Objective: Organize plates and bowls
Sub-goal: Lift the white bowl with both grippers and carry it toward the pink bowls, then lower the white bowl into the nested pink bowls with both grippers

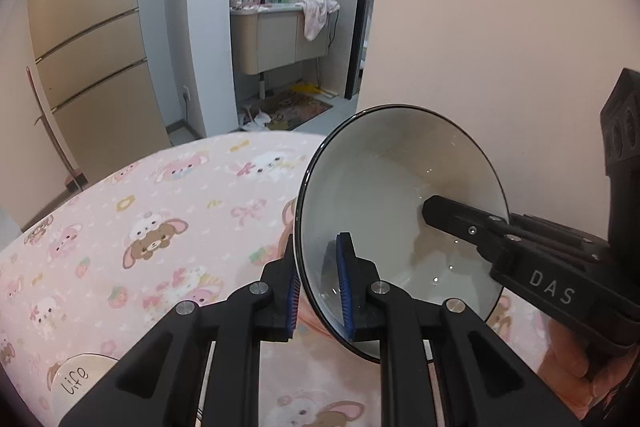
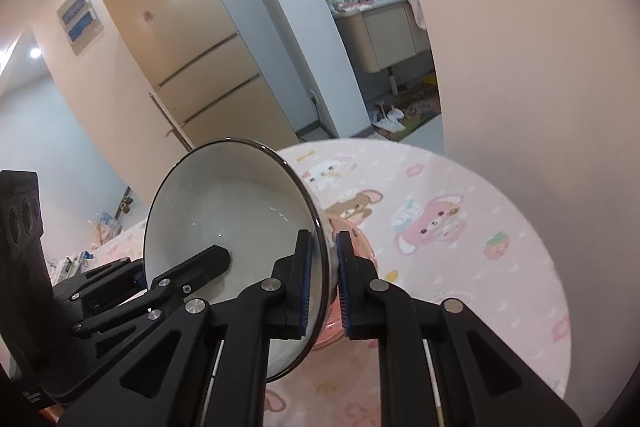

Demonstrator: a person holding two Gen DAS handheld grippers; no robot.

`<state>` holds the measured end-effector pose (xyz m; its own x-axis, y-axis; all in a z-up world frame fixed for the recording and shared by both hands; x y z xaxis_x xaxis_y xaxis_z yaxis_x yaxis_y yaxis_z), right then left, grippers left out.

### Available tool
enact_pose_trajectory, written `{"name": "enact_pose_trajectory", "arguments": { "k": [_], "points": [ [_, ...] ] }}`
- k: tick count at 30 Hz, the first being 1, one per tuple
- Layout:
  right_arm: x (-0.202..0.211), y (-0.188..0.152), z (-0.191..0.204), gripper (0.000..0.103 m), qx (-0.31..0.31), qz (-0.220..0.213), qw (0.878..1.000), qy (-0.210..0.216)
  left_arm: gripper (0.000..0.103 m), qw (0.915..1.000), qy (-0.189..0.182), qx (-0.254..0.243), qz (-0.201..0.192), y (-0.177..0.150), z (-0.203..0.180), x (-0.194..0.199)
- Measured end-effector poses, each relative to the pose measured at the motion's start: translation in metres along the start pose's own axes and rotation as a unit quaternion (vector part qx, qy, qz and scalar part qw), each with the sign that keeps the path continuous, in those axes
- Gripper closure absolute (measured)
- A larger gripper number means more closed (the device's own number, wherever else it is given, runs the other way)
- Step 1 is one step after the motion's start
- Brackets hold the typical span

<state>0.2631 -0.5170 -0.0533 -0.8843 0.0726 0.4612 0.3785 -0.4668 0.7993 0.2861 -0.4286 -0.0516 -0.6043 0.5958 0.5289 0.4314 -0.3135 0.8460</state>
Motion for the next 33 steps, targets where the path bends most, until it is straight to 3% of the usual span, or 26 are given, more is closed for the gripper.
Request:
{"name": "enact_pose_trajectory", "arguments": {
  "k": [8,11,17,26,33],
  "points": [
    [-0.014,-0.017,-0.004,0.091,-0.004,0.018,1.000,-0.010,0.085,0.9997,0.012,-0.003,0.020,-0.016,0.006,-0.015],
    [-0.017,-0.018,-0.004,0.091,0.000,0.019,1.000,-0.018,0.084,0.9988,0.036,-0.026,0.018,-0.020,0.000,-0.017],
    [-0.021,-0.018,-0.007,0.091,0.017,0.013,0.999,-0.037,0.082,0.9983,0.040,-0.039,0.016,-0.025,-0.002,-0.026],
    [-0.021,-0.015,-0.004,0.088,0.051,-0.036,0.997,-0.052,0.082,0.9981,0.043,-0.045,0.004,-0.029,0.000,-0.031],
    [-0.022,-0.012,-0.006,0.088,0.039,-0.044,0.997,-0.042,0.082,0.9987,0.036,-0.035,0.002,-0.029,0.002,-0.032]
  ]
}}
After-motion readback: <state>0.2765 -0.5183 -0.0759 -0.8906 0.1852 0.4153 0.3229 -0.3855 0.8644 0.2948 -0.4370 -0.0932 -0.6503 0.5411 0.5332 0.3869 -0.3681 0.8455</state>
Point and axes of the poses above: each gripper's, at about its wrist camera, not at the fingertips, and x roughly against the way its jaws point, z to its left, y to its top, the point moved 9 cm from there along -x, roughly the way its jaws point, and after that the axes turned 13 degrees about -z, right-handed, at the moved point
